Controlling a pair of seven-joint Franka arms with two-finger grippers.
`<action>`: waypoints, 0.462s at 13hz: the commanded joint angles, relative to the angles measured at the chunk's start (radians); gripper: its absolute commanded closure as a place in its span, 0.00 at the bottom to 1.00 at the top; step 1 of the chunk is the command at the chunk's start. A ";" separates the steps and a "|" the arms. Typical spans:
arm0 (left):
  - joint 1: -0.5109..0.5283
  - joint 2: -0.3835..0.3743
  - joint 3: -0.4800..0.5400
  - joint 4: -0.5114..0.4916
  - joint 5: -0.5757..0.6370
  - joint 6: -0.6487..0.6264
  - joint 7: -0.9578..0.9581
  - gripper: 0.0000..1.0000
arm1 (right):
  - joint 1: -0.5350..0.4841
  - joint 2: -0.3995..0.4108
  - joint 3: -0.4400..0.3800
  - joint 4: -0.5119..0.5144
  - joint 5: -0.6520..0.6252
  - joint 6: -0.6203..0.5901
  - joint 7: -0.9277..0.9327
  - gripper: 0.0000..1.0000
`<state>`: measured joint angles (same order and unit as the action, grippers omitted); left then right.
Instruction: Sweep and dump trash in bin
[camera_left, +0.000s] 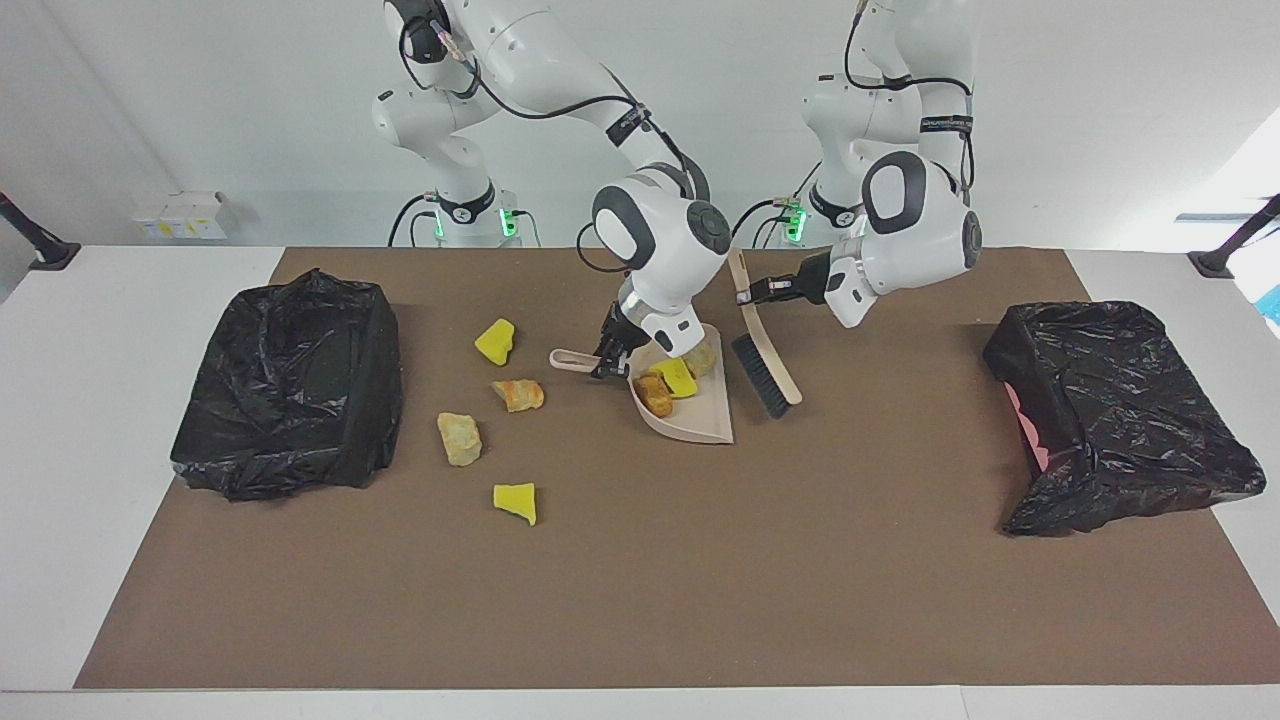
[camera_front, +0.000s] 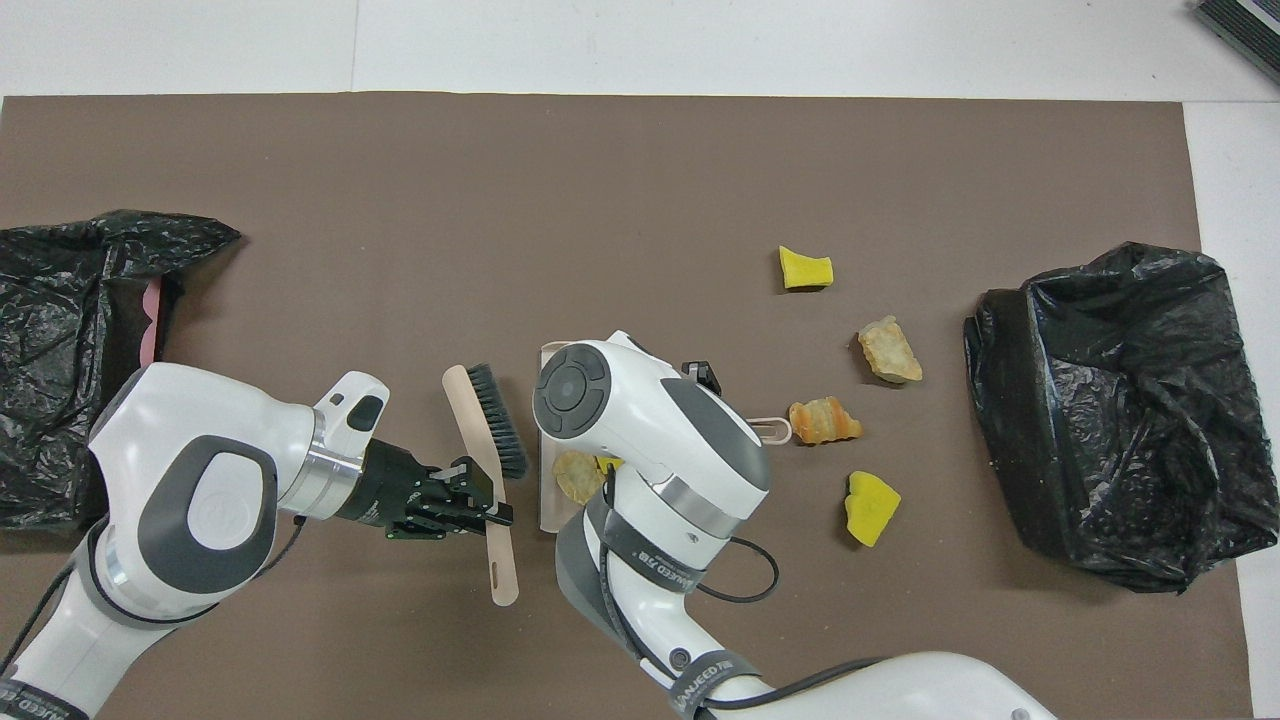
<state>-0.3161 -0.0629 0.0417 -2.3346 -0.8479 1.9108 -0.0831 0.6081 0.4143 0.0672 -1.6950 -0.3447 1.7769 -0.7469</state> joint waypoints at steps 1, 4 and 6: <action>0.037 0.018 -0.003 0.026 0.120 -0.030 0.042 1.00 | -0.016 -0.009 0.005 -0.028 -0.003 0.026 0.026 1.00; 0.014 0.015 -0.006 0.024 0.294 -0.035 0.040 1.00 | -0.050 -0.020 0.005 -0.021 0.000 0.021 0.031 1.00; -0.018 0.012 -0.008 0.018 0.360 -0.035 0.036 1.00 | -0.067 -0.032 0.005 -0.020 0.047 0.032 0.017 1.00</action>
<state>-0.3023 -0.0520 0.0312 -2.3299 -0.5485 1.8978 -0.0494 0.5693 0.4117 0.0653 -1.6944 -0.3333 1.7821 -0.7359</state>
